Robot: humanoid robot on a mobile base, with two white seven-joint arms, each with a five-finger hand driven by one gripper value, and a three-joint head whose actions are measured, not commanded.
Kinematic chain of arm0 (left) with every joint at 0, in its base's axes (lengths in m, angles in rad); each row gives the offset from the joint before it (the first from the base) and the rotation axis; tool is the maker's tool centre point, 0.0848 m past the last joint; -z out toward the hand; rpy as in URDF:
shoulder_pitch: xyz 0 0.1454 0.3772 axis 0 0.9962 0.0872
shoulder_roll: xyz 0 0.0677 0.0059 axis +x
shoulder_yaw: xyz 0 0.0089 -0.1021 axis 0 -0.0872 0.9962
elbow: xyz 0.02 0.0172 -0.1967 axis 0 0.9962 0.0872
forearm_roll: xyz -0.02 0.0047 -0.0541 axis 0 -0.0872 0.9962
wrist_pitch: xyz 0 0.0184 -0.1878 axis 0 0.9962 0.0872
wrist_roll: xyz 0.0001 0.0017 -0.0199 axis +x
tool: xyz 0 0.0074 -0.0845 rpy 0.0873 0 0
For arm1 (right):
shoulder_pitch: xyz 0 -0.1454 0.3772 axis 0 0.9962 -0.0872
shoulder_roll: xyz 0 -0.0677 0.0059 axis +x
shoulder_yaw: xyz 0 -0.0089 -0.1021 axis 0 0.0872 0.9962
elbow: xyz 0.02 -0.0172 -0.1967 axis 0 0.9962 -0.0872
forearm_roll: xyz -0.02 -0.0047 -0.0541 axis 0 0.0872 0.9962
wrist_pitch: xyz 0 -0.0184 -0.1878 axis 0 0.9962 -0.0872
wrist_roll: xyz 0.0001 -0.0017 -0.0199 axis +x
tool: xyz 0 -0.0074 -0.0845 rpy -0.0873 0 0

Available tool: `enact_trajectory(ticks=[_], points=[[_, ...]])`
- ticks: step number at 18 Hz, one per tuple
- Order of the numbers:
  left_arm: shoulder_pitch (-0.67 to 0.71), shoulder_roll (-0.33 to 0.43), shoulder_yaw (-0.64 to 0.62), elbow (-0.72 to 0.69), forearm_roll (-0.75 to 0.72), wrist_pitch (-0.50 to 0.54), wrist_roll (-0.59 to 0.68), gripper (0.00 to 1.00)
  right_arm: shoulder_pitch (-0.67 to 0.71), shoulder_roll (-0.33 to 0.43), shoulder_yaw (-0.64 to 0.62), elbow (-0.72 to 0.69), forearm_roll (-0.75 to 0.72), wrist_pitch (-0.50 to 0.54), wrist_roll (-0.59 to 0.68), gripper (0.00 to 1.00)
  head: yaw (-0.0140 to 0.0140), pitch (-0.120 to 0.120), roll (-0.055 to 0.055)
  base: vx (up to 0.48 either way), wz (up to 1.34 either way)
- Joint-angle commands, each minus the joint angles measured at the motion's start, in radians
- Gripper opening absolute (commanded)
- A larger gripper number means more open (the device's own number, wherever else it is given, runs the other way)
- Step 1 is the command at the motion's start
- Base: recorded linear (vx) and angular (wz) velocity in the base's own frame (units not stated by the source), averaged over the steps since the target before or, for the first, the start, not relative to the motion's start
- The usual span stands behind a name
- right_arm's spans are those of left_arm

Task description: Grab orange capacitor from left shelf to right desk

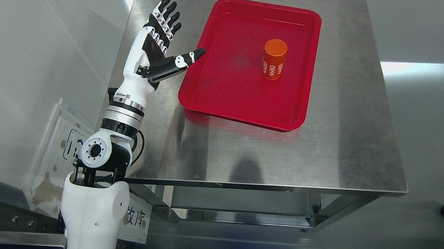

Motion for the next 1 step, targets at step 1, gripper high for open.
enact_trajectory(ticks=[1], points=[[-0.001, -0.013, 0.011, -0.019, -0.001, 0.002, -0.001, 1.00, 0.023, -0.017, -0.011, -0.017, 0.006, 0.000, 0.000, 1.00, 0.0000, 0.000, 0.000, 0.000, 0.00]])
